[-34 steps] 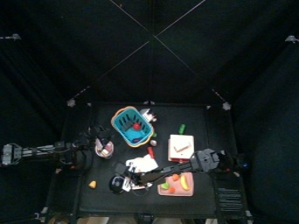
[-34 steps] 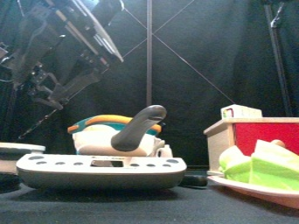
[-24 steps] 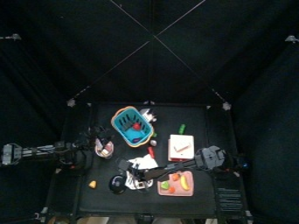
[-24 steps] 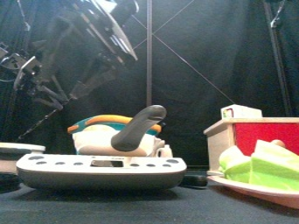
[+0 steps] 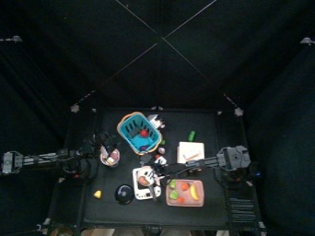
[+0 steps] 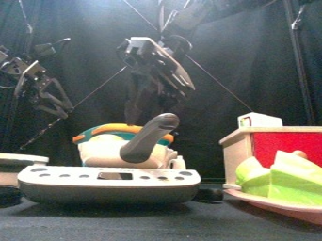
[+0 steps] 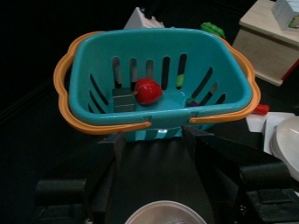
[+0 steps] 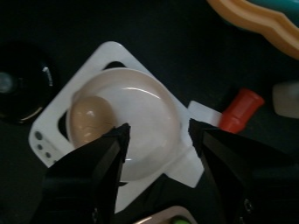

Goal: Grab pan

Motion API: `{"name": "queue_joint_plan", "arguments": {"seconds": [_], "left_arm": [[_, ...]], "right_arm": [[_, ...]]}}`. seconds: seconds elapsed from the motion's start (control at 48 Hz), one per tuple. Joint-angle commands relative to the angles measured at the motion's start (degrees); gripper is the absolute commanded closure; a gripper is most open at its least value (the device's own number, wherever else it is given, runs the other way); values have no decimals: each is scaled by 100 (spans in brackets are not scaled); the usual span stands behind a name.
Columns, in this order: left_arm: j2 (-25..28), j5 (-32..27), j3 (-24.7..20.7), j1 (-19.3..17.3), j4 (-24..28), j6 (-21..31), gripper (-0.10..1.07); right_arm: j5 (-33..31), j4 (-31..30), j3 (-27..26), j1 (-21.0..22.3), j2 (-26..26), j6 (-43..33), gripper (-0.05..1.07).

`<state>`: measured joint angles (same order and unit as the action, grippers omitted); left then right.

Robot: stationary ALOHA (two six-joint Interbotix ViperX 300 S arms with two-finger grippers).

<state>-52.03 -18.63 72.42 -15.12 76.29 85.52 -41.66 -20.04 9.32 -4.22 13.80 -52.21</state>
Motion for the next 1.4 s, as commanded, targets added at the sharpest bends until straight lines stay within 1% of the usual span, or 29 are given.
{"name": "queue_joint_plan", "arguments": {"seconds": [0.0,0.292,0.479,0.792,1.062,1.375], "left_arm": [[9,0,-70,-9,0,0,7],[9,9,-70,-9,9,0,7],[9,-9,-70,-9,0,0,7],[9,0,-70,-9,9,0,7],[9,26,-70,-9,0,0,7],[9,26,-70,-9,0,0,7]], "right_arm": [[26,-114,44,18,-281,0,13],[97,-237,220,35,-229,9,14],[334,-246,237,53,-88,18,14],[360,-237,264,123,70,9,17],[369,-229,264,158,229,9,27],[352,-202,246,167,176,-9,47]]}}
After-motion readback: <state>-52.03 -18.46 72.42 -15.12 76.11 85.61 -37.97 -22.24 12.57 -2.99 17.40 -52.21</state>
